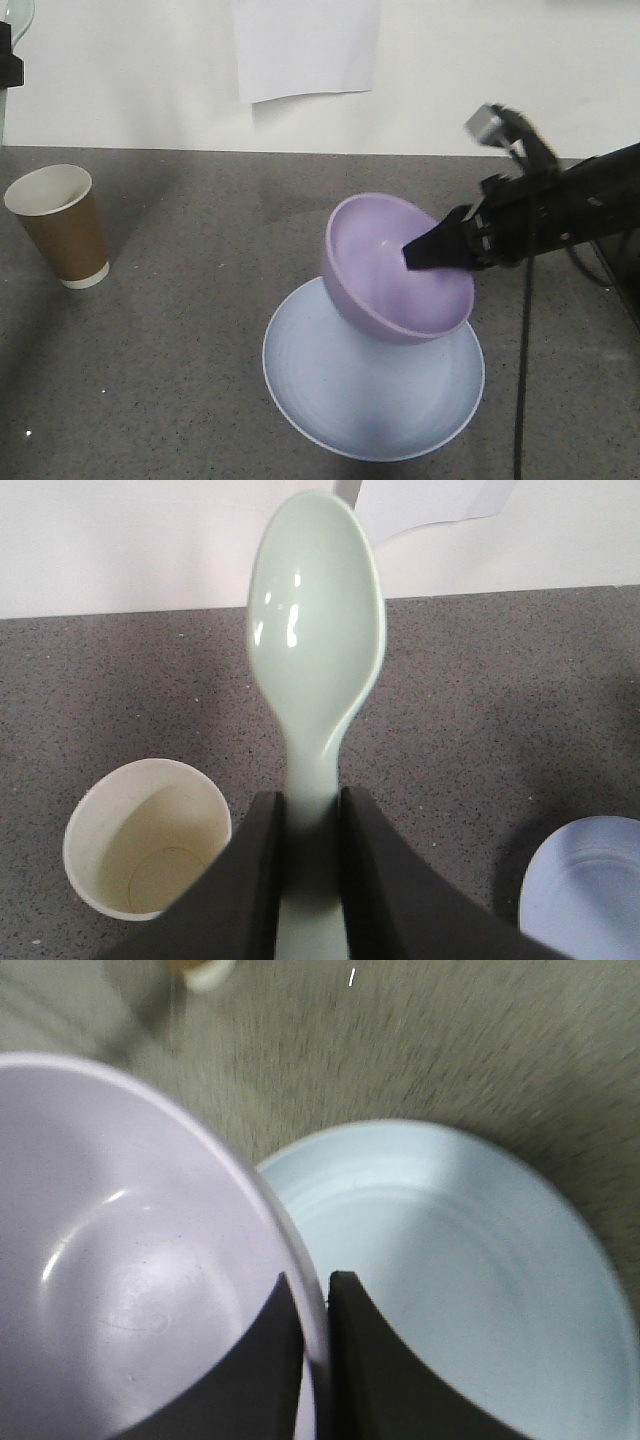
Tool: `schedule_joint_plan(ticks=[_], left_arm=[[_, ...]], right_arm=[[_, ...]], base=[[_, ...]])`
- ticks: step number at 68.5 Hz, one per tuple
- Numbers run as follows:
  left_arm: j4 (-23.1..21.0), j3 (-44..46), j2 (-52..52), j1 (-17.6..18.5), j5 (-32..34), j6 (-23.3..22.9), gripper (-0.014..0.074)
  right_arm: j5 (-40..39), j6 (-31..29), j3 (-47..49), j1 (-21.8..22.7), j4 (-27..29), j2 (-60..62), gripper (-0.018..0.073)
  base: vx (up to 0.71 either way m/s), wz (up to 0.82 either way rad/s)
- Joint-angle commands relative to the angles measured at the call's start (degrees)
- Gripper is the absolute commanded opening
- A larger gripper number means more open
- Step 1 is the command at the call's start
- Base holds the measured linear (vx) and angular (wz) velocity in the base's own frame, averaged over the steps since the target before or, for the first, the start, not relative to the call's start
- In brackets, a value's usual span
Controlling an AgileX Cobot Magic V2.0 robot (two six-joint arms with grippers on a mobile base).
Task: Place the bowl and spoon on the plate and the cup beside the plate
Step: 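Lower the lavender bowl onto the plate center with the right gripper, then open the right gripper and raise it away from the bowl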
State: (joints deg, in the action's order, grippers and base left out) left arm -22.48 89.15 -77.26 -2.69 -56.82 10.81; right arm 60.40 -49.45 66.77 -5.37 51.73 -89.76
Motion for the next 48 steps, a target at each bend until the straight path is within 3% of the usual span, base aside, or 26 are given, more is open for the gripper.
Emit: schedule_joint_plan(ticks=[1, 13, 28, 38, 48], left_arm=[[-1.74, 1.41, 1.58, 0.18, 3.18, 0.06, -0.0006], [-1.74, 1.41, 1.58, 0.18, 3.18, 0.06, -0.0006], [-1.74, 1.41, 1.58, 0.18, 3.18, 0.06, -0.0006], [-1.74, 1.41, 1.58, 0.18, 3.35, 0.06, -0.0006], [-1.74, 1.41, 1.58, 0.18, 3.59, 0.06, -0.0006]], right_arm=[[-3.44, -0.58, 1.53, -4.34, -0.69, -1.17, 0.0], [-9.4, 4.26, 1.53, -8.77, -8.4, -4.87, 0.0003], [-10.78, 6.47, 1.53, -9.66, -14.55, -6.17, 0.0029], [-10.77, 6.47, 1.53, -9.6, -14.72, -5.98, 0.0107], [-10.52, 6.47, 1.53, -9.6, -14.59, -5.98, 0.0247]], base=[[0.0, 0.0], [0.0, 0.0], [0.0, 0.0], [0.0, 0.0], [0.0, 0.0]])
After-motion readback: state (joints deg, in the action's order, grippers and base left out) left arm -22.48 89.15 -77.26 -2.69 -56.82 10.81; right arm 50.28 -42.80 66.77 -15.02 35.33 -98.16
